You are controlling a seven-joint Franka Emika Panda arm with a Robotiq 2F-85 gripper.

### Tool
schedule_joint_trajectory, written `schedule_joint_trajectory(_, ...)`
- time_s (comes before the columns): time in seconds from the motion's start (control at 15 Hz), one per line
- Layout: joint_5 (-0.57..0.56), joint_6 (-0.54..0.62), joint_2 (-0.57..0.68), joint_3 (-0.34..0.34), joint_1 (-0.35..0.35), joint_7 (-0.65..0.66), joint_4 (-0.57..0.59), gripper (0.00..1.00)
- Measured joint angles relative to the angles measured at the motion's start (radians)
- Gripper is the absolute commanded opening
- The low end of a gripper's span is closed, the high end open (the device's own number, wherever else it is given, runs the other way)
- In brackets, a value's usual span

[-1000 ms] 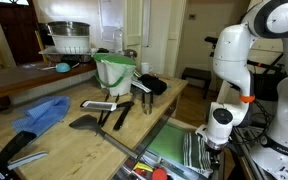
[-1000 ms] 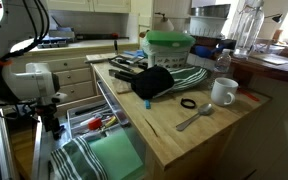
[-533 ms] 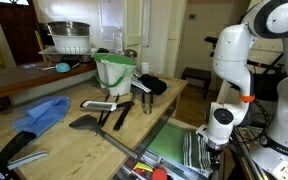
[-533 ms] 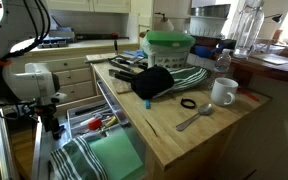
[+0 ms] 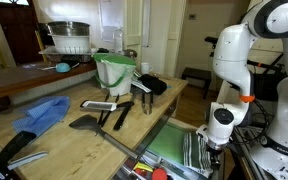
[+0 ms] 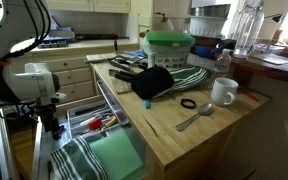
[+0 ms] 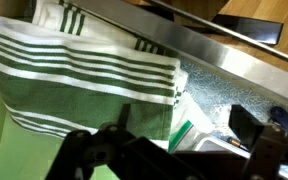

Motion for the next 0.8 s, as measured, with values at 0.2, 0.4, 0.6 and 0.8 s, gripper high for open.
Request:
schedule_joint_trajectory(0.2, -0.008, 0.0, 0.0, 0.0, 0.0, 0.006, 0.0, 1.0)
schedule_joint_trajectory(0.4, -0.014, 0.0, 0.0, 0.0, 0.0, 0.01, 0.0, 1.0)
schedule_joint_trajectory(0.6, -0.017, 0.0, 0.0, 0.0, 0.0, 0.017, 0.0, 1.0)
schedule_joint_trajectory(0.8, -0.019, 0.0, 0.0, 0.0, 0.0, 0.022, 0.0, 1.0)
